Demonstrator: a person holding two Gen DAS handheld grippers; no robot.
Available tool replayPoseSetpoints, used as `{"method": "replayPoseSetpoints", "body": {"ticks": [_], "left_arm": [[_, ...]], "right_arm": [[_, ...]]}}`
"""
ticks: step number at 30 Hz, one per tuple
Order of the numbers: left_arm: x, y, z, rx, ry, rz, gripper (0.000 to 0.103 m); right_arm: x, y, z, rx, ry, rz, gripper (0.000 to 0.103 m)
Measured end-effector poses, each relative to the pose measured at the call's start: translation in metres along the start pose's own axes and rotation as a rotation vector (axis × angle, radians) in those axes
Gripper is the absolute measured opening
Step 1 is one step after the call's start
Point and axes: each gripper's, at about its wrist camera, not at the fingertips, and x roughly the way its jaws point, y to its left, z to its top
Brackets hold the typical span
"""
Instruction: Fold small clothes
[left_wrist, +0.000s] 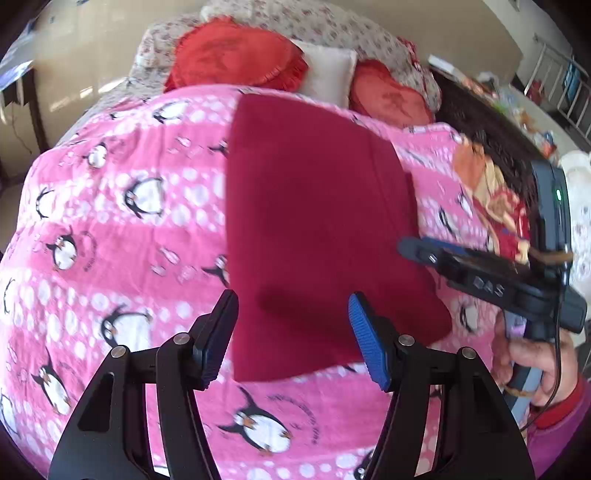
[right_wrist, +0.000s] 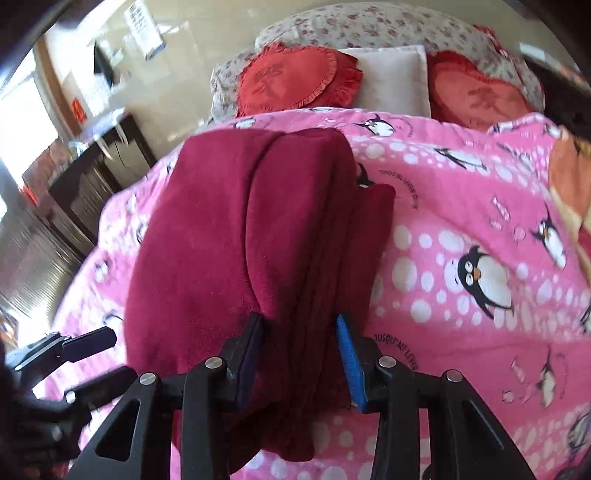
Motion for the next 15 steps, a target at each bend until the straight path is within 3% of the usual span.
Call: {"method": "replayPoseSetpoints", "body": {"ticks": [1,2,5,9,15], "left_arm": [[0.001,0.010,0.005,-0.030,-0.005,-0.008,0.070],[0.003,0.019,0.009,-0.064,-0.002,-0.024,0.071],[0.017,0.043,0.018,-0.166,0.017,-0.080,0.071],[0.037,0.047,0.023,-0.171,0.048,-0.071,0.071],[0.052,0.037,0.025,-0.114,0.055,-0.041,0.072]], "right_arm": [[-0.001,-0.002,0.001,0.016,-0.006,0.017,0.040],[-0.002,-0.005,0.001,0.036,-0.017,0.031,0.049],[-0.001,-0.015,0.003,0.087,-0.044,0.056,0.064],[0.009,-0.028,0.006,0.181,-0.022,0.113,0.069],[0.020,-0.037,0.007,0.214,-0.023,0.183,0.073]]}}
